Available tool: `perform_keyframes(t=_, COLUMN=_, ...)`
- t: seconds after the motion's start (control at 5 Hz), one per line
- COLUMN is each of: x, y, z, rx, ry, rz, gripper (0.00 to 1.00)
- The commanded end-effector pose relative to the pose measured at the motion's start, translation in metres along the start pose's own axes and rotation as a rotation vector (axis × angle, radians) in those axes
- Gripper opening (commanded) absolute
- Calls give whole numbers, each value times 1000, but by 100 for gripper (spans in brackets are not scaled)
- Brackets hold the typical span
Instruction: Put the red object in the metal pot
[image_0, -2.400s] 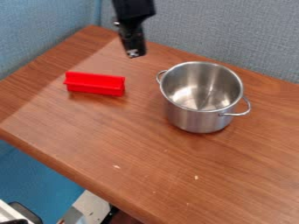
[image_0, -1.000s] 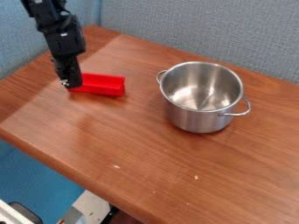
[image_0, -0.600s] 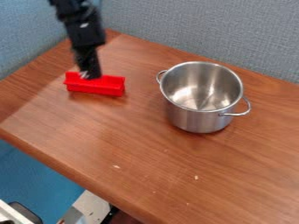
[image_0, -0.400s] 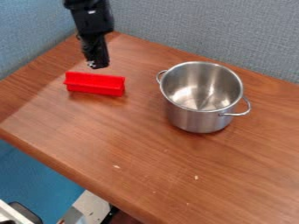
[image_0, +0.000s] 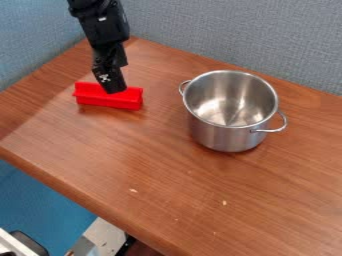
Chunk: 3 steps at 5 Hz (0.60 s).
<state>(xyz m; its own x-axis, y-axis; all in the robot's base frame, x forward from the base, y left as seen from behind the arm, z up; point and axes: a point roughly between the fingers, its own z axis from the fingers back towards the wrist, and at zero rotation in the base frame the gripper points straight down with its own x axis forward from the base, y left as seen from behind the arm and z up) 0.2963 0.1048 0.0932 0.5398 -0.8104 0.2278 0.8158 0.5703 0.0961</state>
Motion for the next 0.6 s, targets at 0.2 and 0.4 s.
perform_keyframes(t=0.2, x=-12, y=17, z=-10, rx=-14, ry=-5, rz=19, gripper=100)
perform_keyframes(t=0.4, x=-18, y=25, z=-28, rx=-52, ry=28, rz=35, gripper=100)
